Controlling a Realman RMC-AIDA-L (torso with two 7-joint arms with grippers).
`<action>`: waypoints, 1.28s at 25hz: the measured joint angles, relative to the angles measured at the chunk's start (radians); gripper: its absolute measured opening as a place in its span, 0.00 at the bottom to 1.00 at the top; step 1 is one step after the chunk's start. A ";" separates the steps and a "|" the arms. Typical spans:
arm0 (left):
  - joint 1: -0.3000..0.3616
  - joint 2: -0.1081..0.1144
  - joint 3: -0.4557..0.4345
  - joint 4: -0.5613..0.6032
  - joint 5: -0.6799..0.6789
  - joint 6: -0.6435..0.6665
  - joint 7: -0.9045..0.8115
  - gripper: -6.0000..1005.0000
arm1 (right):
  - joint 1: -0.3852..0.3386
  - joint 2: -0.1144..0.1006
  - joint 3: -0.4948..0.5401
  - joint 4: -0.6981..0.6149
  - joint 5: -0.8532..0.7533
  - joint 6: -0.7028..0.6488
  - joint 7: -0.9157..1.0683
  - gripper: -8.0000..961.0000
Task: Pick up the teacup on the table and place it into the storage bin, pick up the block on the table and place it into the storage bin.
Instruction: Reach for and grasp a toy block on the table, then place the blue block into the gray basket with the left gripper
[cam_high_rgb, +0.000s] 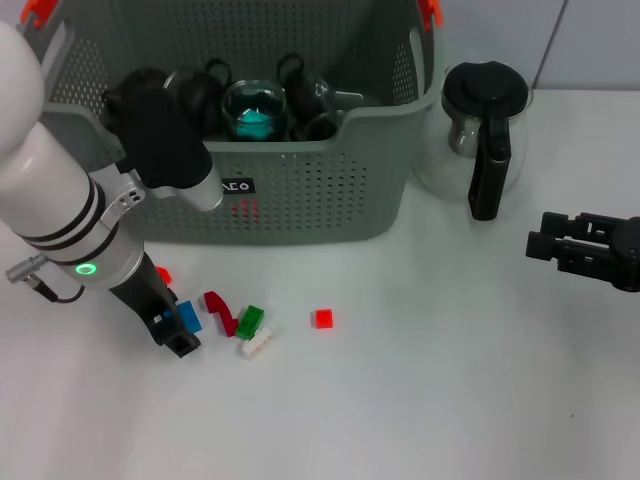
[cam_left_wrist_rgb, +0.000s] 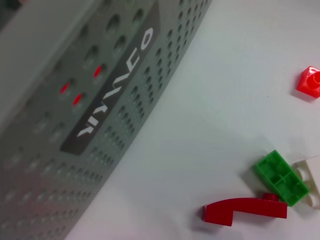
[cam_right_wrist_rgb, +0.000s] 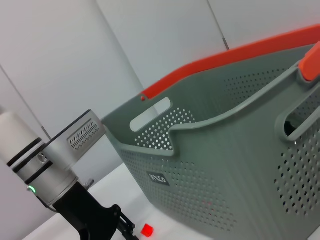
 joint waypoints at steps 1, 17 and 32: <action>0.000 0.000 0.000 0.000 0.000 0.000 0.000 0.66 | 0.000 0.000 0.000 0.000 0.000 0.000 0.000 0.63; -0.023 0.009 -0.009 -0.018 0.000 -0.004 -0.036 0.44 | -0.003 -0.001 0.000 0.000 0.000 -0.004 0.000 0.63; -0.020 0.008 -0.295 0.360 -0.220 0.390 0.117 0.43 | 0.002 -0.003 0.000 0.000 0.000 -0.004 0.000 0.63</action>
